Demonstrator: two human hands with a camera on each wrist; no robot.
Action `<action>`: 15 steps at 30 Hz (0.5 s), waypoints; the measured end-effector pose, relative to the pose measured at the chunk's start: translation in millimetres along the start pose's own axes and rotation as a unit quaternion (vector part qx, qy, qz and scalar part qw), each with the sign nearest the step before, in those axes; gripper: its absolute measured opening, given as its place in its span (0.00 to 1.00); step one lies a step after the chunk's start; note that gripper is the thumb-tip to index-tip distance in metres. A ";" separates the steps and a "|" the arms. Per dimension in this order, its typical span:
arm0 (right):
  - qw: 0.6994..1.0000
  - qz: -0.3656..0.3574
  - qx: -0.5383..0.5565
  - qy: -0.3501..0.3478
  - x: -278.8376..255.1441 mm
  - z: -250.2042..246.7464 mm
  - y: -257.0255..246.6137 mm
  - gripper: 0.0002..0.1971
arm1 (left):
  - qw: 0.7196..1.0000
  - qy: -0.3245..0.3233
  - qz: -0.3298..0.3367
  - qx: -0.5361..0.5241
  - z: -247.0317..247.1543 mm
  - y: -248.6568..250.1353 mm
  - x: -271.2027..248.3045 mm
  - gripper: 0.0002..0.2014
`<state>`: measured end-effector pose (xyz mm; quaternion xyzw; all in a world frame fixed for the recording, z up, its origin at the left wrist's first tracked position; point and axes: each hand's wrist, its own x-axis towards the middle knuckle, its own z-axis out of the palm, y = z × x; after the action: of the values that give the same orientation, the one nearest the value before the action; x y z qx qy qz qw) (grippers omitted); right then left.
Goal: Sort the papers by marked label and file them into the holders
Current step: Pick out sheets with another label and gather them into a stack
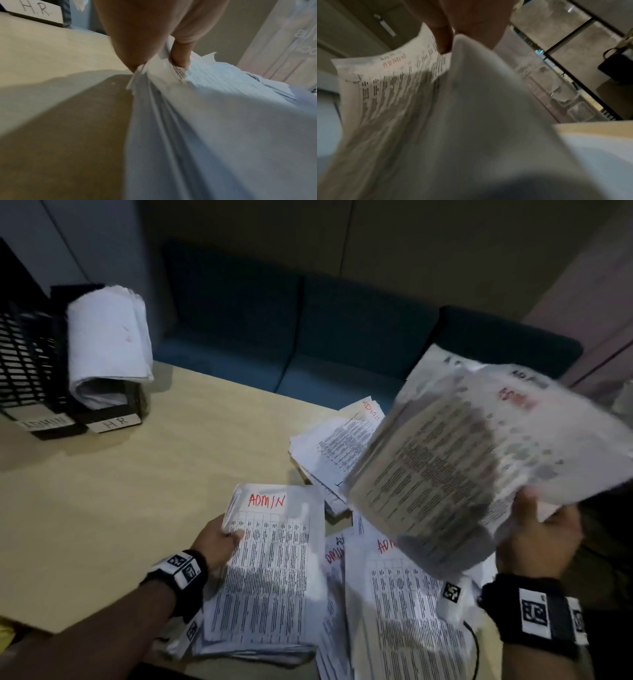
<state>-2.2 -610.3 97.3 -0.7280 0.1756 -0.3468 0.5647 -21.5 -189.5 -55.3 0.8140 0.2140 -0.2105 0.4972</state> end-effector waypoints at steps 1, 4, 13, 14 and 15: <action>0.997 0.036 -0.046 -0.043 -10.2 6.2 6.9 0.20 | 1.000 0.008 -0.007 -0.017 -1.8 -0.6 -2.3 0.15; 0.969 0.115 -0.144 -0.165 -61.5 38.5 34.8 0.15 | 0.997 0.029 -0.037 -0.059 -6.0 -0.3 -10.3 0.12; 0.885 0.252 -0.170 -0.353 -181.7 130.5 66.9 0.17 | 0.979 0.029 0.013 -0.204 -11.9 -4.3 -27.8 0.39; 0.878 0.245 -0.168 -0.376 -187.4 136.8 63.7 0.20 | 0.984 0.024 0.015 -0.176 -11.8 -6.9 -28.1 0.36; 0.869 0.236 -0.171 -0.400 -191.6 141.8 61.4 0.23 | 0.987 0.022 0.018 -0.159 -12.7 -9.5 -27.8 0.31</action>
<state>-27.8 -405.3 -36.6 -0.8265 0.1583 0.1529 0.5181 -48.0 -178.0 -41.4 0.7327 0.2407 -0.1471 0.6193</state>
